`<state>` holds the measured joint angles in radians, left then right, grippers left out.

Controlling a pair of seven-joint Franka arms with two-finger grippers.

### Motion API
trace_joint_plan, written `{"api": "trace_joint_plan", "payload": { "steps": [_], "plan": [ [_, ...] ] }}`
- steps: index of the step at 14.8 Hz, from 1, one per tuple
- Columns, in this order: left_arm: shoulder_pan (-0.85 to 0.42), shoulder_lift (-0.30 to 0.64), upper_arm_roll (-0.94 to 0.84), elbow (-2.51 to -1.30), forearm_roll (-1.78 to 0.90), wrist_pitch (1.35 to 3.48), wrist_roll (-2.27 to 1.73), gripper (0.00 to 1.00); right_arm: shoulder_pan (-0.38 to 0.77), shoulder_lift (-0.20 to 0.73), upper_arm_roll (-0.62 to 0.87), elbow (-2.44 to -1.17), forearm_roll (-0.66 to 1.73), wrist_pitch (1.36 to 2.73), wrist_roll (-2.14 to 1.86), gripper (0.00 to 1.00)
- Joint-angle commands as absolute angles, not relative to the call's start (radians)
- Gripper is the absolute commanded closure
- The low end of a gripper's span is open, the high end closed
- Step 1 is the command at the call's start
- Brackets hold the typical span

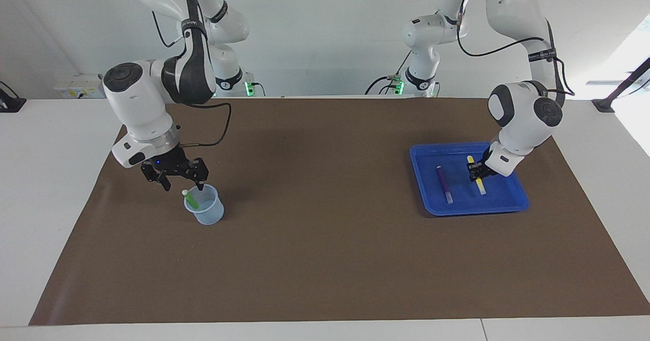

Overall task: Right arm passes pens to left for tray arrangement
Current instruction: 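Place the yellow pen in the tray while the right gripper returns to the cup, then lift the green pen with the right gripper toward the left gripper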

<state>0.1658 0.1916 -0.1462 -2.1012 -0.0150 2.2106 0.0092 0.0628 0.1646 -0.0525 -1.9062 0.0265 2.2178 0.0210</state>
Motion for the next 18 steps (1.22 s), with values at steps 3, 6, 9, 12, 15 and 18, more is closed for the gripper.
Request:
{"api": "trace_joint_plan", "payload": {
  "steps": [3,6,9,12,15,18],
  "plan": [
    [0.167,0.201,-0.141,-2.115,0.008,2.243,0.018,1.0,0.061,0.163,-0.052,-1.979,0.006,2.312,-0.041,0.17],
    [0.167,0.199,-0.141,-2.117,0.008,2.243,0.018,0.0,0.061,0.161,-0.052,-1.982,0.006,2.306,-0.057,0.7],
    [0.173,0.199,-0.141,-2.117,0.008,2.241,0.02,0.0,0.061,0.156,-0.054,-1.982,0.006,2.287,-0.063,1.0],
    [0.175,0.199,-0.141,-2.115,0.008,2.243,0.02,0.0,0.061,0.15,-0.06,-1.977,0.006,2.266,-0.063,1.0],
    [0.175,0.198,-0.143,-2.102,0.006,2.227,0.021,0.0,0.061,0.114,-0.06,-1.948,0.009,2.224,-0.058,1.0],
    [0.169,0.195,-0.146,-2.037,0.0,2.143,0.018,0.0,0.061,0.074,-0.049,-1.873,0.02,2.116,-0.054,1.0]
  ]
}}
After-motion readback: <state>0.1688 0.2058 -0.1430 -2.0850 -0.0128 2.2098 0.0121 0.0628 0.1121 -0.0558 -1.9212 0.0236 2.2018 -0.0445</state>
